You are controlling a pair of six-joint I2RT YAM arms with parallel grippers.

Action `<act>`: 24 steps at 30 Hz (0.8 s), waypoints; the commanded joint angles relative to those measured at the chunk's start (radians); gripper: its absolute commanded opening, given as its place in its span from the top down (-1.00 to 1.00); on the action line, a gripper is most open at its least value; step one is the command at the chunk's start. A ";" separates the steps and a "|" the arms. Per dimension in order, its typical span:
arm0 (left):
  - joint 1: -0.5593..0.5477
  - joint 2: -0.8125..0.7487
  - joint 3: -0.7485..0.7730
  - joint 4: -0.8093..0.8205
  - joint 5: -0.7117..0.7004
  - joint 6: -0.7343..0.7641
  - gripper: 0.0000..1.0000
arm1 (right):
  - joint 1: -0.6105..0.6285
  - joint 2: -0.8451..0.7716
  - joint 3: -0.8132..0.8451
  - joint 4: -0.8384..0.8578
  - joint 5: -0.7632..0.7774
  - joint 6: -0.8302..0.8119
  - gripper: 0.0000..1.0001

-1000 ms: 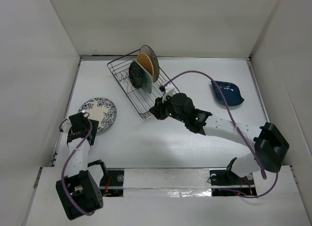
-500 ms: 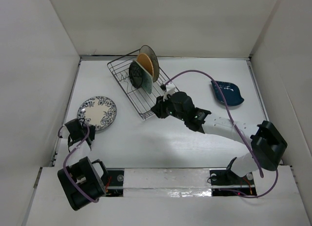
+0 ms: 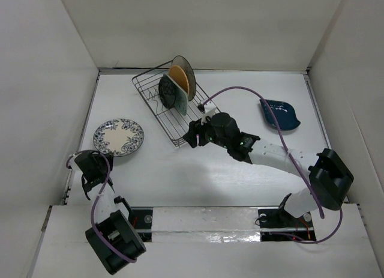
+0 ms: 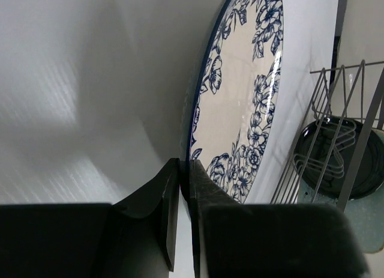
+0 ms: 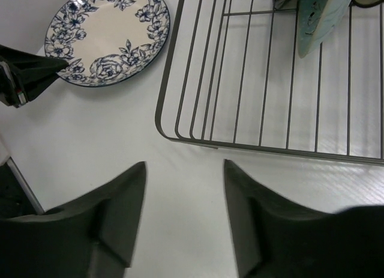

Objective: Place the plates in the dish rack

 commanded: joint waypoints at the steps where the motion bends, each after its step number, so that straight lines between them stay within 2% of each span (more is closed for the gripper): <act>1: 0.003 -0.007 0.095 0.026 0.083 0.069 1.00 | -0.014 -0.030 0.022 0.008 0.014 -0.009 -0.31; 4: 0.003 0.004 0.108 0.083 0.142 0.060 1.00 | -0.024 -0.026 0.055 -0.008 -0.013 -0.002 -0.49; 7: 0.003 0.039 0.137 0.124 0.202 0.046 1.00 | -0.024 0.005 0.129 -0.037 -0.084 0.022 -0.56; 13: -0.022 0.064 0.218 0.146 0.218 0.043 1.00 | -0.024 0.089 0.240 -0.029 -0.150 0.057 -0.78; 17: -0.022 0.046 0.249 0.133 0.189 0.048 1.00 | -0.034 0.155 0.365 -0.055 -0.190 0.057 -0.80; 21: -0.022 0.023 0.309 0.049 0.089 0.100 1.00 | -0.043 0.229 0.494 -0.084 -0.230 0.070 -0.81; 24: 0.001 0.012 0.324 0.079 0.125 0.086 1.00 | -0.054 0.305 0.612 -0.100 -0.244 0.068 -0.82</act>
